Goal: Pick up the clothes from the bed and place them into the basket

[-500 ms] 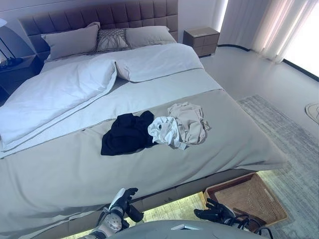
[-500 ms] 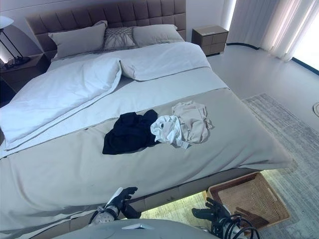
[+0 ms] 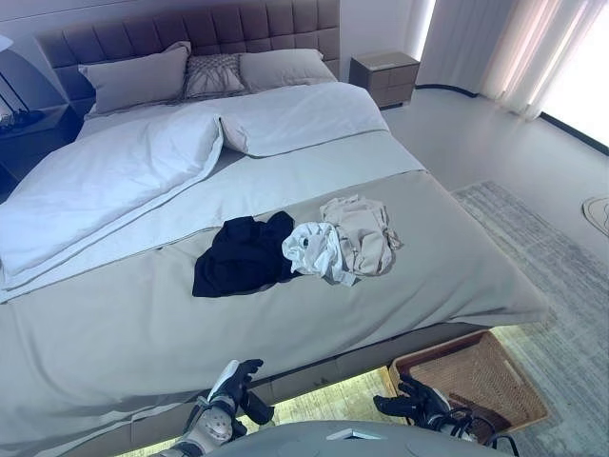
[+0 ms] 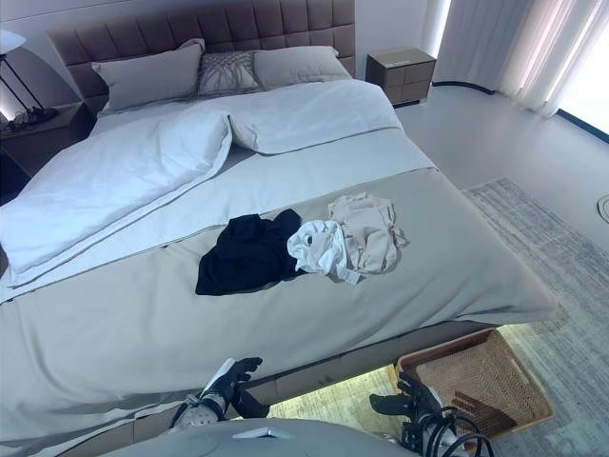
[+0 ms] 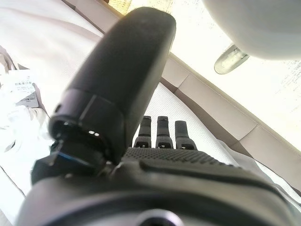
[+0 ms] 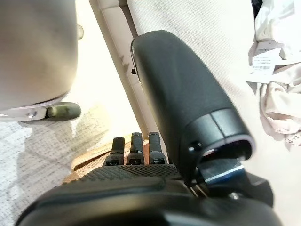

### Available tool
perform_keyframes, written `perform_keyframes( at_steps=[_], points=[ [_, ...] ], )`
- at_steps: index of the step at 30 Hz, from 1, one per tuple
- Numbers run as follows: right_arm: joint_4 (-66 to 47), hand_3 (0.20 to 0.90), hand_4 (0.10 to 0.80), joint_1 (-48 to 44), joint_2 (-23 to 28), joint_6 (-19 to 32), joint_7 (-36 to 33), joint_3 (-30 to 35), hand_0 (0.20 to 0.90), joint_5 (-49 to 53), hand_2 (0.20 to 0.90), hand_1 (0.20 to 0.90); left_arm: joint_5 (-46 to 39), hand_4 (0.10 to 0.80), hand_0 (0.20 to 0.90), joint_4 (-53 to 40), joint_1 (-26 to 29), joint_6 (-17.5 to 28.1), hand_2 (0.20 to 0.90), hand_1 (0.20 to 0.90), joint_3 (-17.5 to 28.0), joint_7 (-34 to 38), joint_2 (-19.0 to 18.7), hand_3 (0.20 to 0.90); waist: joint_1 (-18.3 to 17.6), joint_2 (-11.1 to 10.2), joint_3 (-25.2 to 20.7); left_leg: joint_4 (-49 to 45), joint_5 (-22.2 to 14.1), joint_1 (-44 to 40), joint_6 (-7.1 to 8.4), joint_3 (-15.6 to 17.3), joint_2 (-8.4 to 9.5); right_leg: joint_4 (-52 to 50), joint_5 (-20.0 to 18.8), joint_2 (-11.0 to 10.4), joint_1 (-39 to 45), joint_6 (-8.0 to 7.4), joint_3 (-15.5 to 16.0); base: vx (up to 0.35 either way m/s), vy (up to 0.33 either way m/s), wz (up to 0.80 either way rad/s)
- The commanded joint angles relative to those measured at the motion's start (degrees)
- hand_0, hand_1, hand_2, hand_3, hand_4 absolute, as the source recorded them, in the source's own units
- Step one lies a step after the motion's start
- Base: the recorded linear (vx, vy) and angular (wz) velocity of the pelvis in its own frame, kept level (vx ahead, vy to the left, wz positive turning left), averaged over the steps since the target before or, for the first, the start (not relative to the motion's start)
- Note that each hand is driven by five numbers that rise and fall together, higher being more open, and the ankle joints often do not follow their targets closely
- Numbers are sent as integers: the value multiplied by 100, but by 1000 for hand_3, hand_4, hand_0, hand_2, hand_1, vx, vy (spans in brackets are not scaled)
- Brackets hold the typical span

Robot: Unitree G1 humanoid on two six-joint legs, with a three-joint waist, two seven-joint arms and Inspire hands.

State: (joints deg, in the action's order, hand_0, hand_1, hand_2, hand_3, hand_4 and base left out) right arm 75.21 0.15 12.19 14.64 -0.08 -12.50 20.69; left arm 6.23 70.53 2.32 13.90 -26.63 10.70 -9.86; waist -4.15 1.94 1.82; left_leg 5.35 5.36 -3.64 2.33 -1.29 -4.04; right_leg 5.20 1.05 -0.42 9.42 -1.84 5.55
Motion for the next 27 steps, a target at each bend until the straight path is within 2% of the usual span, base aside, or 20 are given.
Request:
perform_keyframes(
  at_steps=[1, 2, 4, 7, 9, 14, 18, 22, 27],
  points=[
    [-124, 900, 800, -513, -221, 394, -290, -135, 900, -204, 900, 900, -113, 800, 900, 222, 197, 147, 900, 900, -62, 64, 7, 900, 174, -275, 287, -35, -643, -412, -347, 206, 392, -116, -355, -214, -275, -141, -348, 0, 0, 0],
    [-109, 900, 800, -544, -224, 195, -522, -136, 900, -155, 900, 900, -122, 800, 900, 203, 218, 119, 900, 900, -85, 65, 8, 900, 175, -265, 315, -35, -639, -400, -350, 212, 392, -133, -356, -222, -297, -141, -347, 0, 0, 0],
    [-95, 900, 800, -588, -212, 106, -660, -105, 900, -179, 900, 900, -125, 800, 900, 202, 229, 115, 900, 900, -102, 74, 24, 900, 184, -243, 352, -35, -627, -384, -355, 204, 388, -144, -364, -232, -317, -141, -334, 0, 0, 0],
    [-180, 900, 800, -725, -143, 429, -1225, -240, 900, -961, 900, 900, -213, 800, 900, 140, 260, 107, 900, 900, -188, 73, -5, 900, 218, -189, 439, -35, -606, -342, -353, 163, 394, -183, -354, -241, -378, -128, -302, -21, 1, 0],
    [-491, 900, 800, -847, -2, 577, -1691, -383, 900, -1311, 900, 900, -201, 800, 900, 34, 218, 96, 900, 900, -214, 63, -71, 900, 267, -169, 498, -35, -593, -328, -350, 109, 405, -182, -367, -262, -377, -131, -259, 0, 0, 0],
    [-1948, 900, 800, -1232, 578, 251, -2601, -638, 900, -1993, 900, 900, -146, 800, 900, -270, 21, 27, 900, 900, -333, 60, -289, 900, 392, -201, 597, -35, -597, -242, -315, -7, 419, -114, -399, -292, -397, -148, -201, -5, -30, 6],
    [-2985, 900, 800, -1575, 1306, 5, -2732, -575, 900, -2666, 900, 900, -220, 800, 900, -489, -100, 84, 900, 900, -248, 5, -473, 900, 454, -230, 670, -35, -567, -117, -291, -47, 422, -94, -414, -303, -483, -167, -158, -15, -9, 12],
    [-3414, 900, 800, -2246, 2058, -261, -2761, -540, 900, -2979, 900, 900, -357, 800, 900, -493, -96, -99, 900, 900, -132, -11, -672, 900, 556, -296, 738, -35, -504, 28, -260, -99, 418, -74, -437, -320, -556, -178, -71, 11, 0, 14],
    [-3475, 900, 800, -3188, 2565, -928, -2923, -708, 900, -3209, 900, 900, -637, 800, 900, -393, 65, -143, 900, 900, 19, 79, -834, 900, 664, -346, 940, -35, -395, 269, -236, -199, 425, -114, -441, -330, -738, -147, 16, -38, 15, 17]
  ],
)
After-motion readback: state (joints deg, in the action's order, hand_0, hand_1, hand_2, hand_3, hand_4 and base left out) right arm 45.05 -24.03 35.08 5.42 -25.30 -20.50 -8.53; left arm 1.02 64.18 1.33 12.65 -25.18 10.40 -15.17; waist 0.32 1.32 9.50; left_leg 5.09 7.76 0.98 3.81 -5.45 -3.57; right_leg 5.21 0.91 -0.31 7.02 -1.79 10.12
